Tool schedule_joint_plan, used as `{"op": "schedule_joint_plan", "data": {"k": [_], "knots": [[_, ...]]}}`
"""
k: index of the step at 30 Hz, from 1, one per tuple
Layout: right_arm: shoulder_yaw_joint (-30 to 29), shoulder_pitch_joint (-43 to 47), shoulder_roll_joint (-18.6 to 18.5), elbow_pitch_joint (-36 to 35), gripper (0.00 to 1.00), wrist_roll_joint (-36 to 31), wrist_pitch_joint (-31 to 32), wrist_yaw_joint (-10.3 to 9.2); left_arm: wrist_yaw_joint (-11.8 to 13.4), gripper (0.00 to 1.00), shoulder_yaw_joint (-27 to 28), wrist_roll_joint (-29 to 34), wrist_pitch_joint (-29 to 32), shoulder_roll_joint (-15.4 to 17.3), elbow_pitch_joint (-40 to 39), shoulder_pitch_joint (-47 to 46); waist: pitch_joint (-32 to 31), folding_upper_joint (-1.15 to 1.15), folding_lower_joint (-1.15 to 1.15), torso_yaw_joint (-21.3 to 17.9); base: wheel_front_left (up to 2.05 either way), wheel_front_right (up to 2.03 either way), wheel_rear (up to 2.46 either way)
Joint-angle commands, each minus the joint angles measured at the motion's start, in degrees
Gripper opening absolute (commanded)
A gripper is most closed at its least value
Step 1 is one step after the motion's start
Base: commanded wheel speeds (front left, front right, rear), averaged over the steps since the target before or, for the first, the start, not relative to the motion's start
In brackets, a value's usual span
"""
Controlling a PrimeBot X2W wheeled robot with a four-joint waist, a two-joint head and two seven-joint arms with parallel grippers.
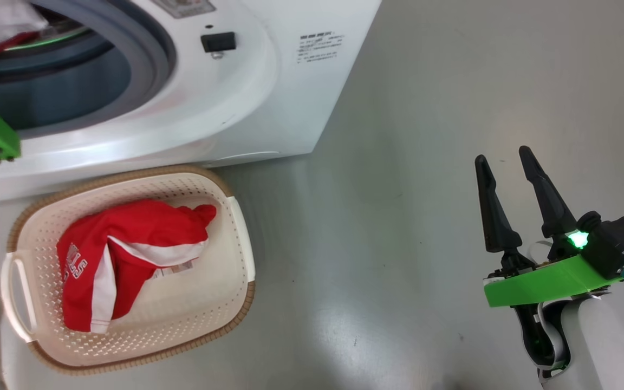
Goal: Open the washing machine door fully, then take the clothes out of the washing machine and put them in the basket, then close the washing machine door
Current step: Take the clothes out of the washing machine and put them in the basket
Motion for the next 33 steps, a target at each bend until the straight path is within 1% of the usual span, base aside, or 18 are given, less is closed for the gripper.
{"op": "schedule_joint_plan", "data": {"k": [1,5,11,13,14,20,33], "knots": [[1.06,0.62,-0.09,-1.11,1.0,-0.6,-0.36,0.37,-0.34,0.0,1.35,-0.43,-0.29,2.55,-2.8,1.84,-0.44,0.0,0.0,0.42,0.0,0.0,0.0],[0.93,1.02,-0.09,-0.83,1.0,-0.8,-0.36,0.37,-0.9,0.0,2.19,-1.52,-0.29,1.02,-8.72,5.09,-1.39,0.0,0.0,1.02,0.0,0.0,0.0],[0.87,1.71,-0.09,-0.43,1.0,-0.98,-0.36,0.37,-1.25,0.0,3.46,-2.67,-0.29,-1.36,-20.45,12.05,-2.89,0.0,0.0,1.68,0.0,0.0,0.0],[0.78,1.98,-0.09,-0.39,1.0,-1.07,-0.36,0.37,-1.27,0.0,2.98,-3.24,-0.29,-2.12,-24.34,14.51,-3.29,0.0,0.0,1.98,0.0,0.0,0.0],[0.78,1.98,-0.09,-0.39,1.0,-1.07,-0.36,0.37,-1.27,0.0,2.98,-3.24,-0.29,-2.12,-24.34,14.51,-3.29,0.0,0.0,1.98,0.0,0.0,0.0],[0.76,2.58,-0.09,-0.2,1.0,-1.39,-0.36,0.37,-1.29,0.0,2.71,-4.74,-0.29,-2.84,-34.42,20.8,-4.4,0.0,0.0,2.6,0.0,0.0,0.0],[0.46,3.79,-0.09,-0.03,1.0,-1.62,-0.36,0.37,-1.3,0.0,6.21,-4.69,-0.29,-5.79,-53.19,31.71,-6.01,0.0,0.0,3.6,0.0,0.0,0.0]]}}
